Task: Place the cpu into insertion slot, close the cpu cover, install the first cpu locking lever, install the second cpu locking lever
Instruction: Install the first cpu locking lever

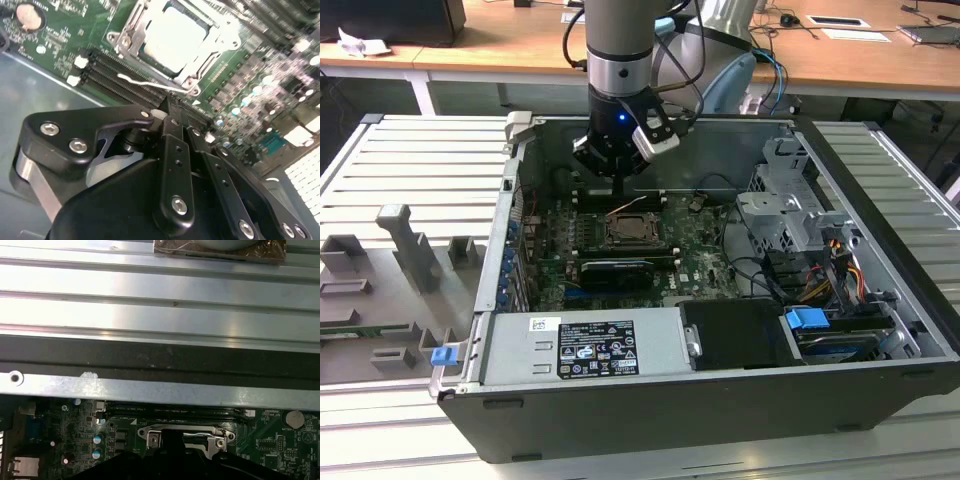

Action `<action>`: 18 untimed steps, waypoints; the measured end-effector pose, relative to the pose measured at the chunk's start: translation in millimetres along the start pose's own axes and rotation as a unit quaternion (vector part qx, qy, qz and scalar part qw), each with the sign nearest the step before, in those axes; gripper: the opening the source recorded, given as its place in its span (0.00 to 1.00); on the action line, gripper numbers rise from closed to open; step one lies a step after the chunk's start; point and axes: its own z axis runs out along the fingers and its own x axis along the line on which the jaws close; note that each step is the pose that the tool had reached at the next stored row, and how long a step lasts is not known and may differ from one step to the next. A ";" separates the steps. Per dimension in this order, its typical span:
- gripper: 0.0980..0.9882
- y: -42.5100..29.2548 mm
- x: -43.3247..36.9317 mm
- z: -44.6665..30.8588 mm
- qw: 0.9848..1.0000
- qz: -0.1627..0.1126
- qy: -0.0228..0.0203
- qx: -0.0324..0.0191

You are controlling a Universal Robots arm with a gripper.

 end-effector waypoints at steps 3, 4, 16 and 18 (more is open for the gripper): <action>0.01 -0.4 -1.0 3.5 1.000 0.003 0.000 -0.005; 0.01 -0.5 -1.1 4.9 1.000 0.003 0.000 -0.005; 0.01 -1.0 -4.6 10.2 1.000 -0.007 0.000 -0.005; 0.01 -1.0 -4.8 10.6 1.000 -0.009 0.000 -0.005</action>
